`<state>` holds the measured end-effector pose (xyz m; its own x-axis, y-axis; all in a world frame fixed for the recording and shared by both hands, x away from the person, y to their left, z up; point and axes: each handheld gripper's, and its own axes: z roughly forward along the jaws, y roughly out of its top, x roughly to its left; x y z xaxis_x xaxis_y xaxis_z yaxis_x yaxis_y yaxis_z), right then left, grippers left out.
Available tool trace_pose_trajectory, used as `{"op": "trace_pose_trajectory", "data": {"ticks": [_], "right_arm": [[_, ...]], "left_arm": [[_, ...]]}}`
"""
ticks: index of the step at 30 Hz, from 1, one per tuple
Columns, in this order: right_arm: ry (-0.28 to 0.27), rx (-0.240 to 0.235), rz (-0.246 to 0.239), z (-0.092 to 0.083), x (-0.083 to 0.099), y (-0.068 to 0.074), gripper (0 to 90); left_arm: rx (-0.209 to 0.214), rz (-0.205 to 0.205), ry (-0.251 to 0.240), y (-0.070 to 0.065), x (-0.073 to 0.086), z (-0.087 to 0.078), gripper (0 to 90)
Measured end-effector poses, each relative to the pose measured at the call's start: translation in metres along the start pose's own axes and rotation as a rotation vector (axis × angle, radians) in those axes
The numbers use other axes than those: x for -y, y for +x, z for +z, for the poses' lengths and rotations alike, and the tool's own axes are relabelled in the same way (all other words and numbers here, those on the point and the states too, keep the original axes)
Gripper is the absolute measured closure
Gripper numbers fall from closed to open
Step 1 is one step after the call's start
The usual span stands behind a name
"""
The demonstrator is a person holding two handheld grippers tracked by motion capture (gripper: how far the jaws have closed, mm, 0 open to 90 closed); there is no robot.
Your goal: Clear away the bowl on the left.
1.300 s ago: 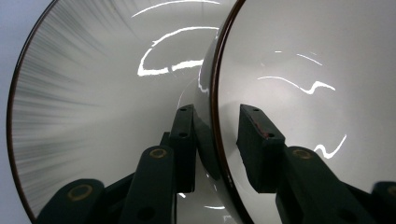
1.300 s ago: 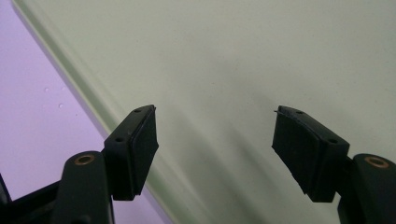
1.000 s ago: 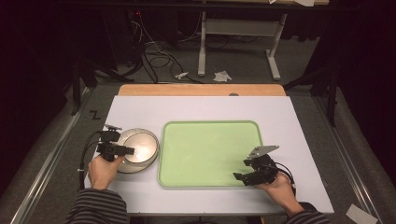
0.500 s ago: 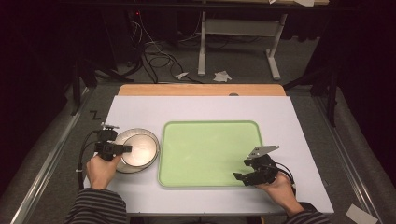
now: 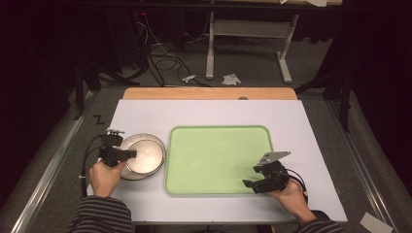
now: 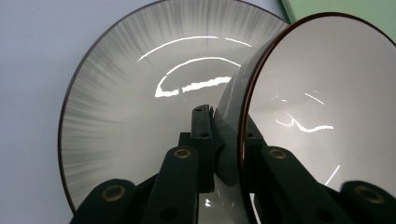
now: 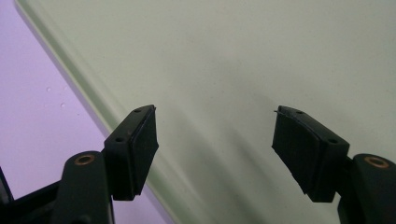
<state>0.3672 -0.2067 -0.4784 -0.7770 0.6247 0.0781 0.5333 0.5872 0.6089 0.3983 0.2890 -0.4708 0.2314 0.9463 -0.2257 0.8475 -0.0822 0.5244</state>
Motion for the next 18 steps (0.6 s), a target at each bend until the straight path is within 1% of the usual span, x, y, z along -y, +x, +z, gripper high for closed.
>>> {"op": "trace_pose_trajectory", "data": {"ticks": [1, 5, 7, 9, 11, 12, 13, 15, 18], "right_arm": [[0.000, -0.001, -0.002, 0.000, 0.000, 0.000, 32.5], [-0.002, -0.001, 0.002, 0.000, 0.000, 0.000, 32.5], [0.000, -0.001, -0.002, 0.000, 0.000, 0.000, 32.6], [0.000, -0.001, -0.002, 0.000, 0.000, 0.000, 32.5], [0.000, -0.001, 0.000, 0.000, 0.000, 0.000, 32.5], [0.000, -0.001, 0.000, 0.000, 0.000, 0.000, 32.5], [0.000, -0.001, 0.002, 0.000, 0.000, 0.000, 32.5], [0.000, -0.002, 0.002, 0.000, 0.000, 0.000, 32.5], [0.003, 0.000, -0.008, 0.000, 0.000, 0.000, 32.6]], "left_arm": [[-0.008, 0.008, -0.004, -0.001, 0.000, -0.001, 82.3], [-0.007, 0.016, -0.012, -0.002, -0.001, -0.002, 82.3], [-0.002, 0.012, -0.019, -0.002, 0.000, -0.004, 82.3], [0.014, 0.003, -0.029, 0.000, 0.000, -0.006, 82.2], [0.057, -0.017, -0.053, 0.001, 0.000, -0.010, 82.2], [0.057, -0.017, -0.053, 0.001, 0.000, -0.010, 82.2], [0.066, -0.020, -0.065, 0.000, 0.000, -0.012, 82.2], [0.064, -0.016, -0.077, -0.001, 0.000, -0.013, 82.2], [0.065, -0.015, -0.076, -0.002, 0.000, -0.015, 82.2]]}}
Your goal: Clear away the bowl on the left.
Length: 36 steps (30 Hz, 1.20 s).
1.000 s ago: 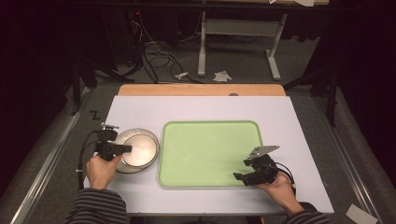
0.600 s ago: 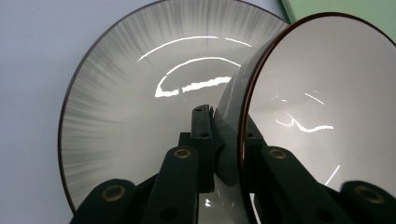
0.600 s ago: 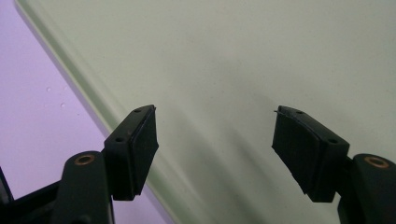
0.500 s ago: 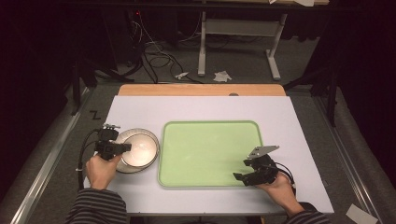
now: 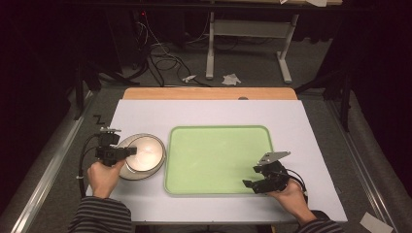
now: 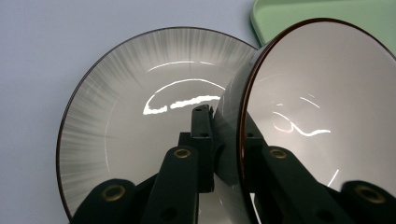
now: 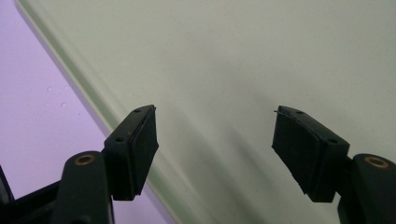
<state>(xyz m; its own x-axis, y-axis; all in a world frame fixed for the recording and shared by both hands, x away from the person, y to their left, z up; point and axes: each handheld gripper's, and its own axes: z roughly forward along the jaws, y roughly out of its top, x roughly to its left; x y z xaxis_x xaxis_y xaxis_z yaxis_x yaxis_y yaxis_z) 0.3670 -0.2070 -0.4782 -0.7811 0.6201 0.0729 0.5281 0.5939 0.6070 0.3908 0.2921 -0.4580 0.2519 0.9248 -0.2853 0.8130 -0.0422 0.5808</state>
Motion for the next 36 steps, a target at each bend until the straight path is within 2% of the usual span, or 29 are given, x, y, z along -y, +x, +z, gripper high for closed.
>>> {"op": "trace_pose_trajectory", "data": {"ticks": [9, 29, 36], "right_arm": [[-0.005, -0.001, 0.006, 0.000, 0.000, 0.000, 32.5], [0.004, 0.004, 0.012, 0.001, 0.000, 0.000, 32.5], [-0.002, 0.003, 0.012, 0.001, 0.000, 0.001, 32.6]], "left_arm": [[0.037, 0.004, -0.022, -0.004, -0.001, -0.007, 82.2], [0.112, 0.031, -0.029, -0.019, -0.003, -0.011, 82.1], [0.134, 0.062, -0.026, -0.030, -0.005, -0.010, 82.1]]}}
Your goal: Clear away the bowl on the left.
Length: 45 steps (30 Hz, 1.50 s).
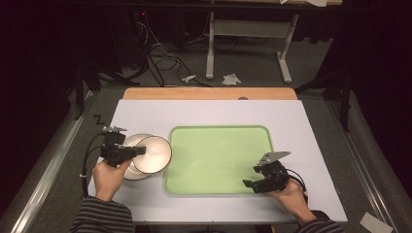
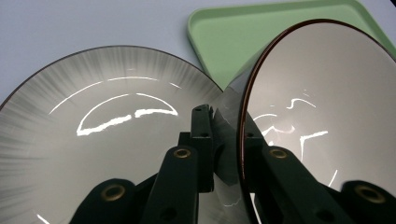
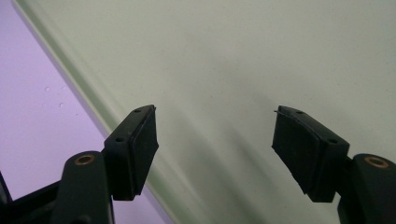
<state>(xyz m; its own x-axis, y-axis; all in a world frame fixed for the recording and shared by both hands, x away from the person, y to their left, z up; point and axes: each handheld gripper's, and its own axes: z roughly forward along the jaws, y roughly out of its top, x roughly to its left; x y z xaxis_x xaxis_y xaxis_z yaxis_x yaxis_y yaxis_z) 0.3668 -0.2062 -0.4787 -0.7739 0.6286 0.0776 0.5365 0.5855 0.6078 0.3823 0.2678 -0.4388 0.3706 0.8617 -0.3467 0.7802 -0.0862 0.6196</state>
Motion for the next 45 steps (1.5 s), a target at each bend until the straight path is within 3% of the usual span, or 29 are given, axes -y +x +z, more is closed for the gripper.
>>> {"op": "trace_pose_trajectory", "data": {"ticks": [9, 21, 25, 37, 45], "right_arm": [[0.002, 0.002, -0.002, 0.000, 0.000, 0.000, 32.6], [0.001, 0.004, -0.004, 0.000, 0.000, -0.001, 32.6], [-0.001, 0.003, -0.001, 0.000, 0.000, 0.000, 32.6], [-0.002, 0.002, -0.007, 0.000, 0.000, -0.001, 32.6], [-0.004, 0.003, 0.003, -0.002, 0.001, 0.001, 32.6]], "left_arm": [[0.038, 0.044, 0.009, -0.018, -0.005, 0.005, 82.1], [0.056, 0.079, 0.013, -0.028, -0.011, 0.008, 82.0], [0.081, 0.087, 0.009, -0.033, -0.013, 0.009, 82.0], [0.111, 0.133, 0.048, -0.050, -0.019, 0.018, 82.0], [0.139, 0.179, 0.074, -0.069, -0.028, 0.031, 81.9]]}}
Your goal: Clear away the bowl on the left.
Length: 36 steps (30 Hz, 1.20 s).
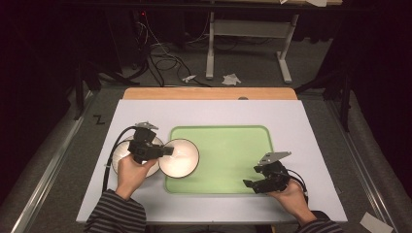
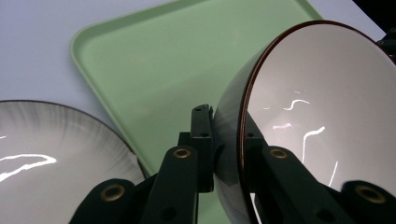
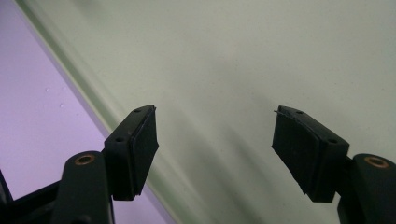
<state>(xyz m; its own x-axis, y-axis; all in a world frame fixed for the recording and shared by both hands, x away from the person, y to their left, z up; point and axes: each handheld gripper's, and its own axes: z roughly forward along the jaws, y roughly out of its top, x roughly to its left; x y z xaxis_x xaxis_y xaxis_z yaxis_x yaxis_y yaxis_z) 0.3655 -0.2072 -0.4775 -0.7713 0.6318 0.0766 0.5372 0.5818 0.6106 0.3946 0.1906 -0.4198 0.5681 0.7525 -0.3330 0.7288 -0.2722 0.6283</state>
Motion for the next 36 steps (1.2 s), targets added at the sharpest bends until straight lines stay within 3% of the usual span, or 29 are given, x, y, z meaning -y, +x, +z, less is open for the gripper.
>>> {"op": "trace_pose_trajectory", "data": {"ticks": [2, 6, 22, 36], "right_arm": [[0.005, 0.002, -0.009, 0.000, 0.000, 0.000, 32.6], [-0.005, -0.006, 0.005, 0.001, 0.000, -0.002, 32.6], [0.007, 0.000, -0.012, 0.000, 0.000, -0.001, 32.6], [-0.002, -0.005, -0.006, 0.000, 0.000, 0.000, 32.6]], "left_arm": [[0.010, 0.019, 0.007, -0.004, -0.004, 0.002, 81.9], [0.030, 0.018, 0.007, -0.005, -0.009, 0.005, 81.8], [0.051, 0.050, 0.064, -0.016, -0.021, 0.024, 81.5], [0.083, 0.060, 0.058, -0.027, -0.039, 0.042, 81.3]]}}
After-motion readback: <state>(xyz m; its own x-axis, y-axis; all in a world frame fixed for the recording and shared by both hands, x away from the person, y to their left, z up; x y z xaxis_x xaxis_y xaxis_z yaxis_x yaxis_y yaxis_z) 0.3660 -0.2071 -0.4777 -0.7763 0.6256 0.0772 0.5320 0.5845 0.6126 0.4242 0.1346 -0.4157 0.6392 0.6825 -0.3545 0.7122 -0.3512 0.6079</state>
